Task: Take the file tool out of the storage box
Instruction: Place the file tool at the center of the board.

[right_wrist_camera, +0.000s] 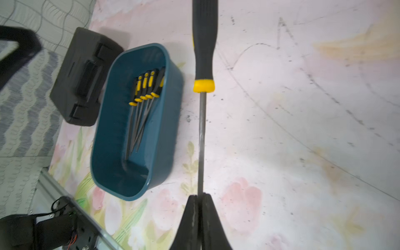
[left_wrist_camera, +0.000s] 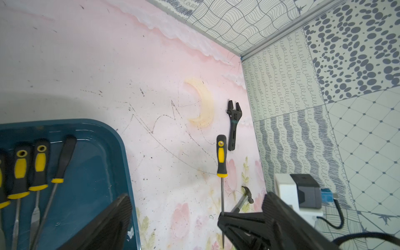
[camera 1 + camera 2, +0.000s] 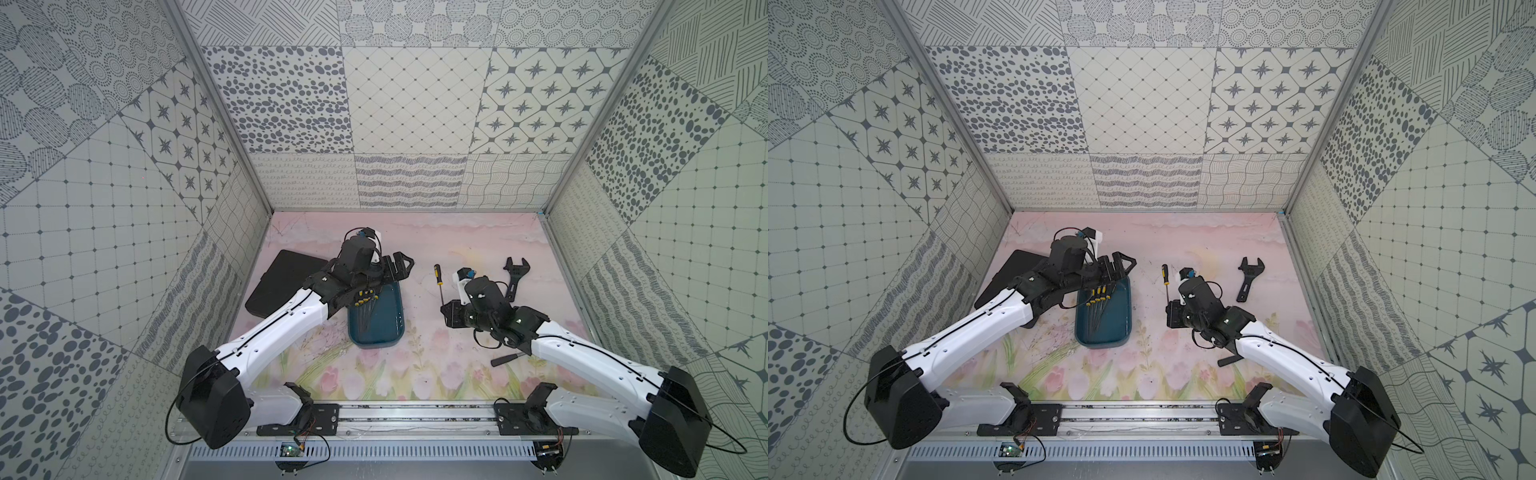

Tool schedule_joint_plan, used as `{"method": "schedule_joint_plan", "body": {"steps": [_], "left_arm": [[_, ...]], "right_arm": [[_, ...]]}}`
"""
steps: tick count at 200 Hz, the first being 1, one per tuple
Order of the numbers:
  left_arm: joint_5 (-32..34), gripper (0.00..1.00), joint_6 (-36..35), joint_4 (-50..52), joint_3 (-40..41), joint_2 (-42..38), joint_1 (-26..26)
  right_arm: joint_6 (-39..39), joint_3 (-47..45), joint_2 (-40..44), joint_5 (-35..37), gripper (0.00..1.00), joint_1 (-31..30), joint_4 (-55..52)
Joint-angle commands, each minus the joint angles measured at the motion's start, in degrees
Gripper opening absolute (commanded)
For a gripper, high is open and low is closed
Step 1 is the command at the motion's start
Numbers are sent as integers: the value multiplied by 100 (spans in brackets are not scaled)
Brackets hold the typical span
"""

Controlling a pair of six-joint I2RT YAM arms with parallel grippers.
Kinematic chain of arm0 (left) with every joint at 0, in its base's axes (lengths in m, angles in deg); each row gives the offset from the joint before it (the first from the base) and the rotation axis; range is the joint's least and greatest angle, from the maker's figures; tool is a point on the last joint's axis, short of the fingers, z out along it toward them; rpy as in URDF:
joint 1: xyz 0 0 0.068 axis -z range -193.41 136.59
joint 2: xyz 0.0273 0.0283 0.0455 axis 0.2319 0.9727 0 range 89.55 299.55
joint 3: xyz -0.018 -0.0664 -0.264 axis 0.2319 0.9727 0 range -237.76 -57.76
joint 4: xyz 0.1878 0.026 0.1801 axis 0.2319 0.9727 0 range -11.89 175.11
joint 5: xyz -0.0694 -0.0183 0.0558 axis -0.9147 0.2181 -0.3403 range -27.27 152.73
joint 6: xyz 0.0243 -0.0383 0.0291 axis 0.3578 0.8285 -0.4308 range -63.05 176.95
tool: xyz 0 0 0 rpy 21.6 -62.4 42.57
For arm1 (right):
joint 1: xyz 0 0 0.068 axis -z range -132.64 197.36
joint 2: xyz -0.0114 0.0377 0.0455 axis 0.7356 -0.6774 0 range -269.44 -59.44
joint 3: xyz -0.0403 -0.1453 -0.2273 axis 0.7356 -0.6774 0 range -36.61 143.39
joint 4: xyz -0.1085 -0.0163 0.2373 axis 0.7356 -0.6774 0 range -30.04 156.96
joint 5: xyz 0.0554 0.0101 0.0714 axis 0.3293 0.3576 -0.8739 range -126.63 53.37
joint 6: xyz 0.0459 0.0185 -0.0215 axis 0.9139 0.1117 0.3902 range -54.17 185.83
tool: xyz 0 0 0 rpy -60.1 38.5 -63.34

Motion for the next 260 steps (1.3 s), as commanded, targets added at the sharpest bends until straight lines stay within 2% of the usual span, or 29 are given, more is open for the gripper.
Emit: {"method": "schedule_joint_plan", "body": {"steps": [1,27,65,111,151,260], "left_arm": [[278,99,-1221,969,-142,-215,41],[357,99,-1441,1101,148,-482,50],[450,99,-1454,1164,713,-951,41],[440,99,-1330,1158,1095,-1131,46],[338,99,-1272,1122,1247,-1088,47],[288,99,-1139,1072,1334,-1040,46]], "right_arm": [[-393,52,157,40,0,513,-661],[-686,132,55,-94,0,1128,-936],[-1173,502,-613,8,0,1521,-1189],[-1584,904,-1486,253,0,1654,-1181],[-1758,1178,-2112,173,0,1755,-1187],[-1585,1434,-2964,801,2,1777,-1284]]}}
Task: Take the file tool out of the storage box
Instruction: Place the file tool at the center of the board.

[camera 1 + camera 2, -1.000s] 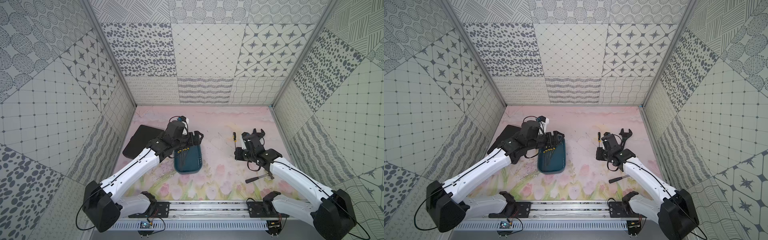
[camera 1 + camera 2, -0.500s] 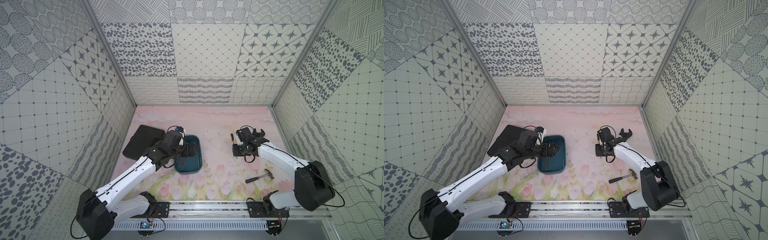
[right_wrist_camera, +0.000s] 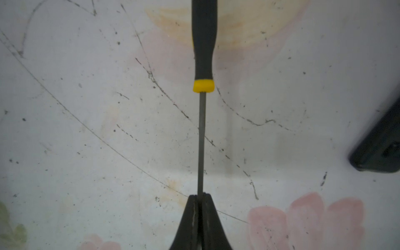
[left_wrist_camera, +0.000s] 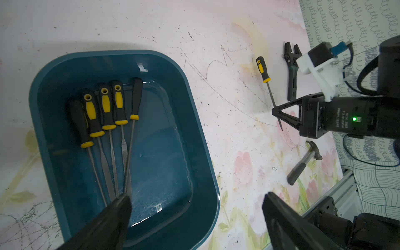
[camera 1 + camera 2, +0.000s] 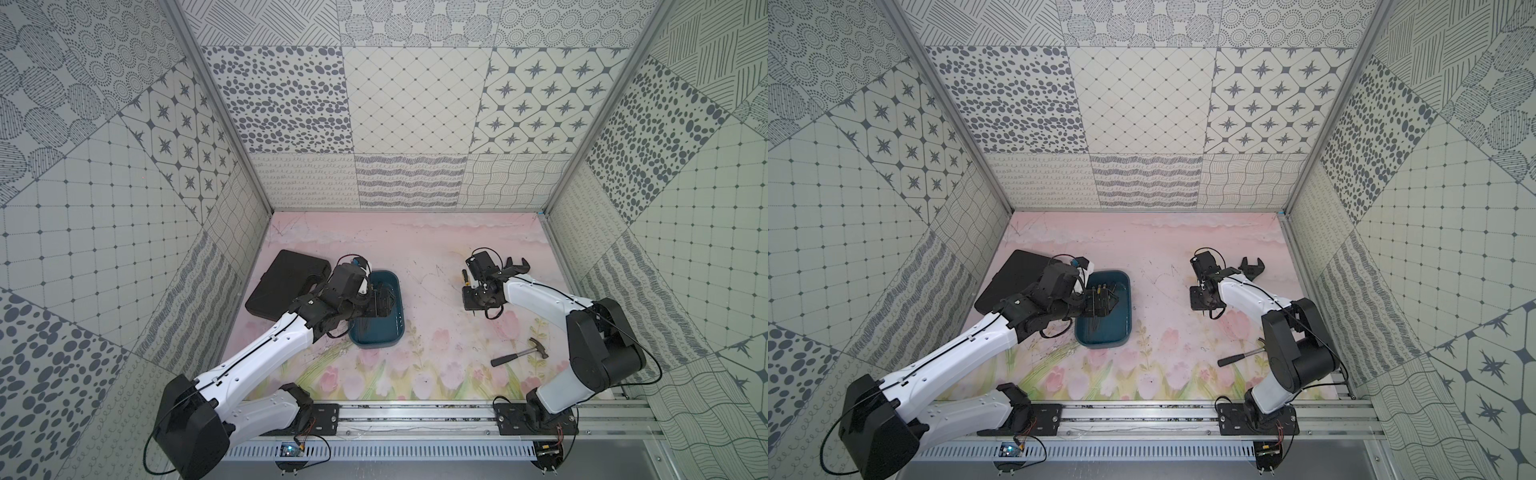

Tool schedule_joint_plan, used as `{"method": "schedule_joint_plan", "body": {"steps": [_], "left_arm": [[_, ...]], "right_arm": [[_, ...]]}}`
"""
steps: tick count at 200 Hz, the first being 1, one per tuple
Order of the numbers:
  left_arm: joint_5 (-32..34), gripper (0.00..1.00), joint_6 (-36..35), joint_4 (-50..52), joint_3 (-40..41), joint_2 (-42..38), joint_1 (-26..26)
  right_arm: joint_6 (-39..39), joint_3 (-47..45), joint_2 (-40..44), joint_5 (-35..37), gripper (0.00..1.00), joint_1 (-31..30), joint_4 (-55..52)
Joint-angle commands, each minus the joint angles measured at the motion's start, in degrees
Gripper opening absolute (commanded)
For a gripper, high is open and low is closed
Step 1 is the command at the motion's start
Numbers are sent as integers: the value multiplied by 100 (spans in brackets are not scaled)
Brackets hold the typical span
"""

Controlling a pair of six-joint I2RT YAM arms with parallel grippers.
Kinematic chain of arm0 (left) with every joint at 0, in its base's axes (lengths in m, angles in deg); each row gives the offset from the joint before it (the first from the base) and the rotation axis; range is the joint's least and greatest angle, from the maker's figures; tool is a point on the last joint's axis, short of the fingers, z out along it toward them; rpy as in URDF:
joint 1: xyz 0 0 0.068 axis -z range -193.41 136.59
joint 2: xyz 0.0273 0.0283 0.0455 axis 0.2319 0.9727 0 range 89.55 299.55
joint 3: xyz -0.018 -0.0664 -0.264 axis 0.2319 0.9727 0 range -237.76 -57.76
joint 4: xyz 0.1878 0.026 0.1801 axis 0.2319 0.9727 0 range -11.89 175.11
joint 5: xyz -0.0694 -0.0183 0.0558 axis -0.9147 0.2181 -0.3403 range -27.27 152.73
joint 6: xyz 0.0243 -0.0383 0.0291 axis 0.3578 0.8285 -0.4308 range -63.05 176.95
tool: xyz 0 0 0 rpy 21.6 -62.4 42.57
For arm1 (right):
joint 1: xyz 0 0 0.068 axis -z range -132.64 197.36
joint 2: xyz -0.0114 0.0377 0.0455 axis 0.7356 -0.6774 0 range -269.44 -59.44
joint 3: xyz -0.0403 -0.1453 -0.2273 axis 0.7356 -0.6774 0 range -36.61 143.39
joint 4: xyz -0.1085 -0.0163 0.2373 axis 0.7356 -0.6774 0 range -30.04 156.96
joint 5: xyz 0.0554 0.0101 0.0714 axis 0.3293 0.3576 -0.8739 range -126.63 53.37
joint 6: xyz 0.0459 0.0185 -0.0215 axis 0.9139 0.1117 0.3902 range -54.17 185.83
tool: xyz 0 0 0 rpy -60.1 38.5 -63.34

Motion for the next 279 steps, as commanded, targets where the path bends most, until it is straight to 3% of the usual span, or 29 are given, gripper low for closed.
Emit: {"method": "schedule_joint_plan", "body": {"steps": [1,46,173,238,279], "left_arm": [[-17,99,-12,2,36,-30,43],[17,99,20,55,-6,89,47],[325,98,-81,463,-400,429,47],[802,90,-160,662,-721,1104,40],[1018,79,-142,688,-999,1659,25]], "right_arm": [[74,78,-119,258,2,18,6],[126,71,-223,293,2,15,-34],[114,211,-428,213,17,13,-312],[25,242,539,56,22,1,-360],[17,29,1374,-637,35,-54,-68]]}}
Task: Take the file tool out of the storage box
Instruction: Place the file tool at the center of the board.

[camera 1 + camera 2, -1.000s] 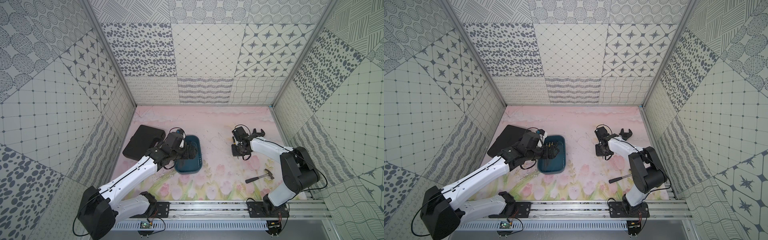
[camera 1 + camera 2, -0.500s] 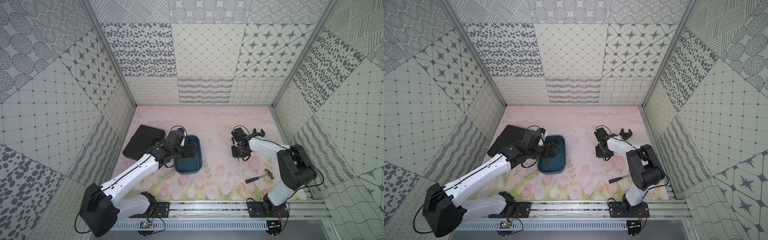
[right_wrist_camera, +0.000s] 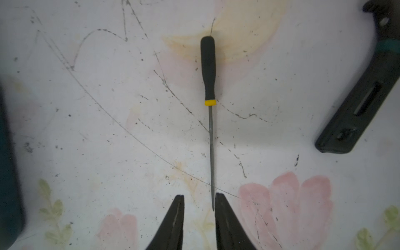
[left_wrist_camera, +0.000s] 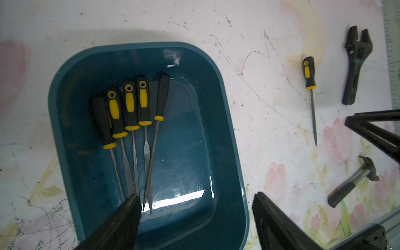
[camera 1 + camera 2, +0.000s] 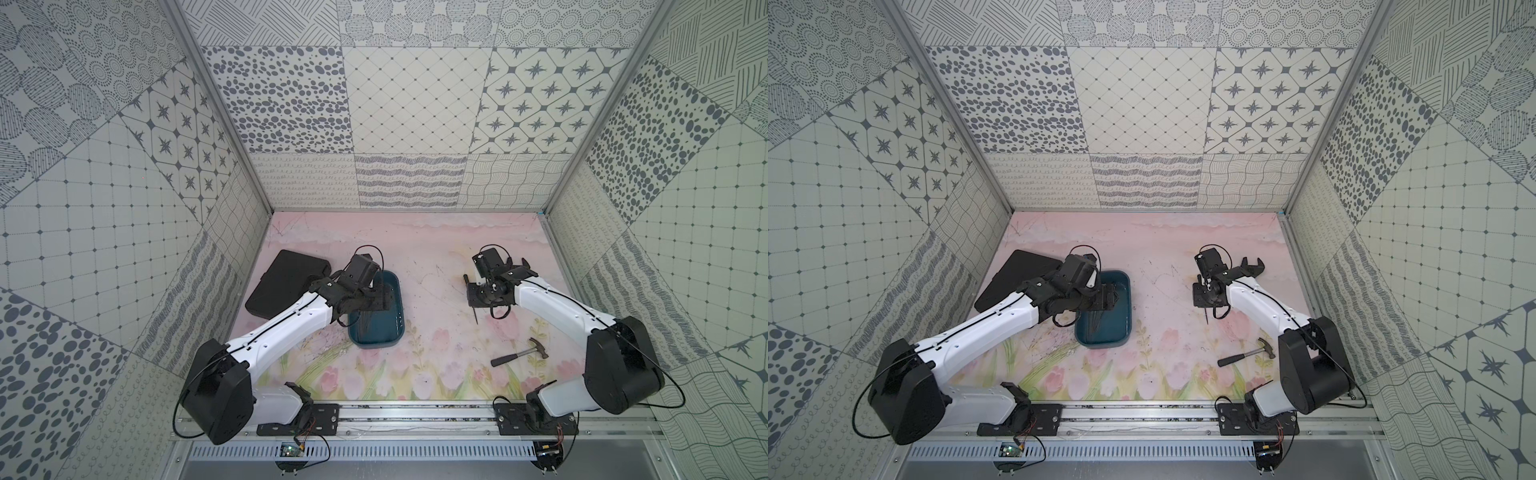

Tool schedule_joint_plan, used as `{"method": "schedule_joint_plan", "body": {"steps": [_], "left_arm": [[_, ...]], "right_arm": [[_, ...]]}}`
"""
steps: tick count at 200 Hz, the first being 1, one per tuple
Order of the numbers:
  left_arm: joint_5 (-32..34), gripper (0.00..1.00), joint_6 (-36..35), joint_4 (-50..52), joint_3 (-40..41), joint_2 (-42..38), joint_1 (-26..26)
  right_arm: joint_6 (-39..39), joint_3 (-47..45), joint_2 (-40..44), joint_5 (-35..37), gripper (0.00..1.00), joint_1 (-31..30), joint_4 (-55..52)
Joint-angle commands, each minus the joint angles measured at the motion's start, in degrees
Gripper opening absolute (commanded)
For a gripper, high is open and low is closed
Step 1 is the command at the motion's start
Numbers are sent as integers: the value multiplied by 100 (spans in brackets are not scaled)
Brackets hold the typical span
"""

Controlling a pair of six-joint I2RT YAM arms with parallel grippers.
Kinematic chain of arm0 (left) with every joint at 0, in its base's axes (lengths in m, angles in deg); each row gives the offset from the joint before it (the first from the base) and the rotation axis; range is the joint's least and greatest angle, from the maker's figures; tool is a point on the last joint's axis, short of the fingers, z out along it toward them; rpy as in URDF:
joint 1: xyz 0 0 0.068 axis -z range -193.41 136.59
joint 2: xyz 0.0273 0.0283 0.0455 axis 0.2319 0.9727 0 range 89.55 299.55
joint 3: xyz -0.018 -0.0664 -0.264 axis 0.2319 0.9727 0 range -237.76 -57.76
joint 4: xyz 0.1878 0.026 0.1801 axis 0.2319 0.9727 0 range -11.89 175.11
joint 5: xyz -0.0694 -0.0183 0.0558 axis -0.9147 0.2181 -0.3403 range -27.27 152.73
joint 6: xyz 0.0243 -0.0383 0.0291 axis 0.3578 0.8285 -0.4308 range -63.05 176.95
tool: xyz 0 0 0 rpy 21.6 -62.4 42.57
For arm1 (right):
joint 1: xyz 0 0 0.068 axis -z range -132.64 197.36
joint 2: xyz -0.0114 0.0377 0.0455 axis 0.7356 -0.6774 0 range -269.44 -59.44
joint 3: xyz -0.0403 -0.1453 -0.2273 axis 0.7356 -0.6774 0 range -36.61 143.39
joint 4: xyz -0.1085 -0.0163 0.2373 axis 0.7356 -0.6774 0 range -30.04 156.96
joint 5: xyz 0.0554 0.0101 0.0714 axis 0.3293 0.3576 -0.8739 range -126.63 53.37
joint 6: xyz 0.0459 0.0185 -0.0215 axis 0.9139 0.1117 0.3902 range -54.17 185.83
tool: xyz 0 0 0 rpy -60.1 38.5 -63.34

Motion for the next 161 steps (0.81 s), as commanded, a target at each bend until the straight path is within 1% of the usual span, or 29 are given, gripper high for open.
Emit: {"method": "schedule_joint_plan", "body": {"steps": [1,21,41,49,80,91,105,110,161], "left_arm": [[414,79,-127,165,-265,398,24],[570,72,-131,213,-455,676,17],[639,68,-157,178,-609,961,-10],[646,64,-199,165,-694,1080,-28],[762,57,-469,129,-1078,1696,-114],[754,51,-592,53,-1206,1918,-164],[717,40,-726,-11,-1347,2180,-243],[681,38,-777,-42,-1400,2266,-273],[701,37,-1093,-165,-1802,2915,-458]], "right_arm": [[-8,-39,483,-509,35,-60,309],[-63,-183,879,-609,42,-255,545],[-28,-281,1131,-695,43,-390,705],[-19,-305,1181,-697,43,-452,728],[9,-410,1262,-468,43,-723,738],[18,-461,1271,-378,43,-815,738],[56,-524,1296,-356,44,-896,772],[61,-551,1298,-344,43,-906,789],[73,-660,1328,-298,44,-1026,840]]}}
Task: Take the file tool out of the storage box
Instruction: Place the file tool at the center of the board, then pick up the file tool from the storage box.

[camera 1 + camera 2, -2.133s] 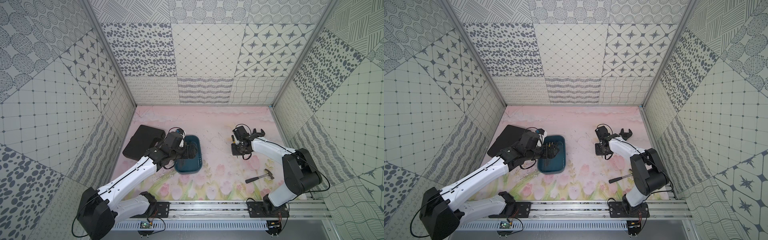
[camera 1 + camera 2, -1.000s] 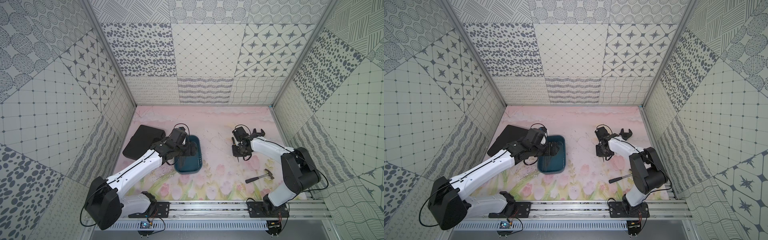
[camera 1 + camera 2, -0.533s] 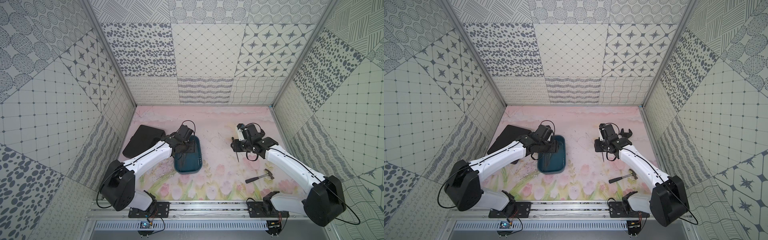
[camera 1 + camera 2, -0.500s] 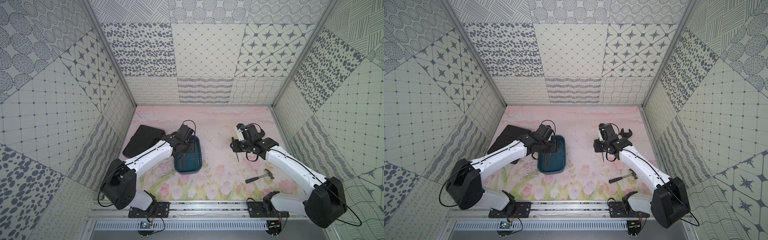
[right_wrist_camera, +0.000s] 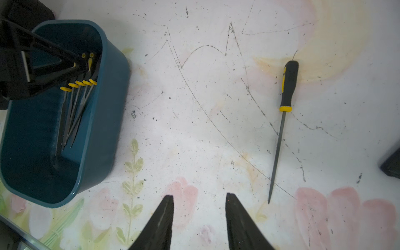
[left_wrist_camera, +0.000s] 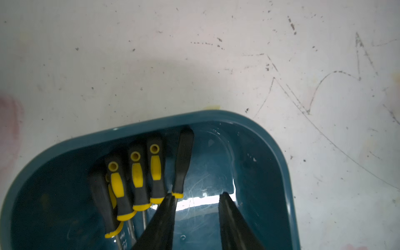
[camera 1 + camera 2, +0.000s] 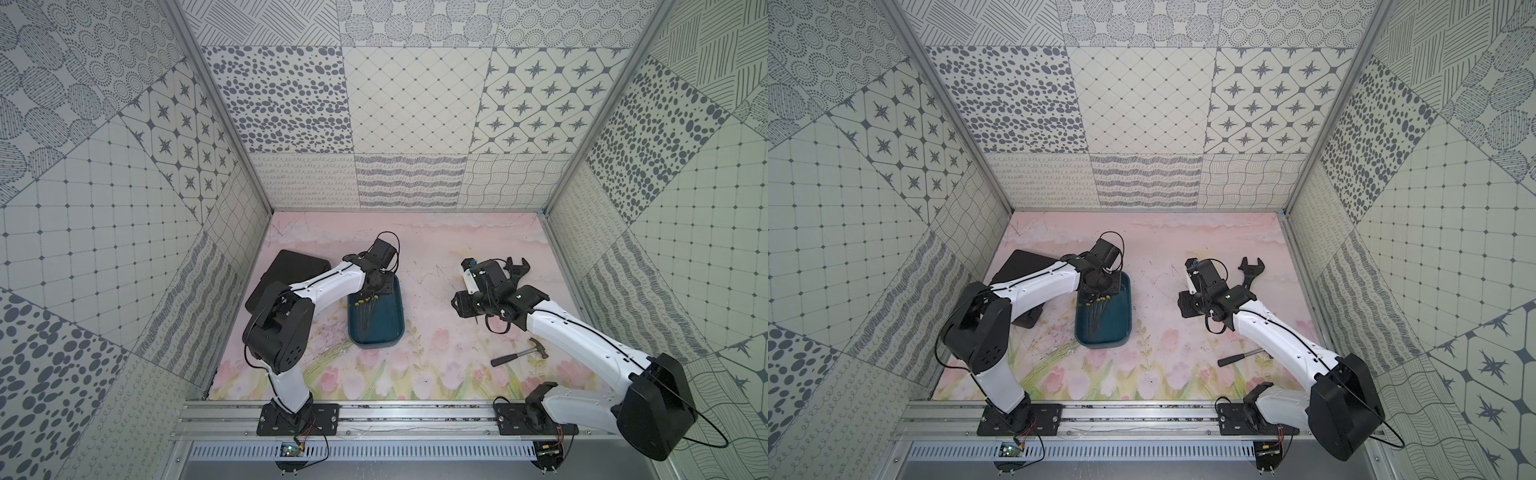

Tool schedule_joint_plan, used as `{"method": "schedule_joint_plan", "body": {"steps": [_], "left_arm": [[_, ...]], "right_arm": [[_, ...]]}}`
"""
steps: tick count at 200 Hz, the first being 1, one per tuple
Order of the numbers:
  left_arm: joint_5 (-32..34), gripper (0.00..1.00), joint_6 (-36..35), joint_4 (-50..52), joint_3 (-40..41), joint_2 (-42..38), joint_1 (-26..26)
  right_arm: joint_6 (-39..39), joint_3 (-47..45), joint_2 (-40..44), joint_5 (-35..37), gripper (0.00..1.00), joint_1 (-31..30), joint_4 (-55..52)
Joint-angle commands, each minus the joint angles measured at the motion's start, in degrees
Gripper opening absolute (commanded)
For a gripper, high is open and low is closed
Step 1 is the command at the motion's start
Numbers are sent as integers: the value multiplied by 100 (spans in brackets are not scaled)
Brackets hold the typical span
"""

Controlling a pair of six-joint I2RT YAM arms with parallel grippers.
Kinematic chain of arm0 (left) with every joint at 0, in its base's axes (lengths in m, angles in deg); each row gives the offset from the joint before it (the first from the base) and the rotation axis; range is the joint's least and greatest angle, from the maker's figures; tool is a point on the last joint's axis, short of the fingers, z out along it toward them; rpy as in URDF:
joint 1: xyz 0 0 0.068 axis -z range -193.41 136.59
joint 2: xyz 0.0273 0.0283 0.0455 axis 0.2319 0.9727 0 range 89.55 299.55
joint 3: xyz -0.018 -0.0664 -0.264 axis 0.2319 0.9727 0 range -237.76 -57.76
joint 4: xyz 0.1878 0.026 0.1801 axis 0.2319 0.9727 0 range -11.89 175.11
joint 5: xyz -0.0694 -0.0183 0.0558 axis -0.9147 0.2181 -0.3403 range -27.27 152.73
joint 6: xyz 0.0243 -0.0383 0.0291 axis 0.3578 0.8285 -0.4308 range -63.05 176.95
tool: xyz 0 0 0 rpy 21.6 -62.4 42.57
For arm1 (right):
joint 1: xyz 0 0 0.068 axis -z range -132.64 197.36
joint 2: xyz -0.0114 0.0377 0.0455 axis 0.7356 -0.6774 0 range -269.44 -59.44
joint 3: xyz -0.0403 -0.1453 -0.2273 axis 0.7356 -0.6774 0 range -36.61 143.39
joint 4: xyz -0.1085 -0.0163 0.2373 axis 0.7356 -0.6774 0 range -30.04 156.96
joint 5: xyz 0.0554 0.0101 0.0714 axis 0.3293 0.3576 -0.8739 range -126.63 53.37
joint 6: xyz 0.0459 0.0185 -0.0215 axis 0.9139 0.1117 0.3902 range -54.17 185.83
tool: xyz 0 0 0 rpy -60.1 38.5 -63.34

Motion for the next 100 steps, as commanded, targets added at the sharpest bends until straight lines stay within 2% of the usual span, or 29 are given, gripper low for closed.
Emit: {"method": "schedule_joint_plan", "body": {"steps": [1,76,100], "left_arm": [[98,37,-494,-137,-304,387,-167],[186,34,-692,-220,-652,1055,-256],[273,30,-702,-149,-646,1123,-256]], "right_arm": [[56,-45,159,115,44,-47,232],[-33,-75,223,213,44,-64,164],[3,-69,223,155,44,-64,164]]}}
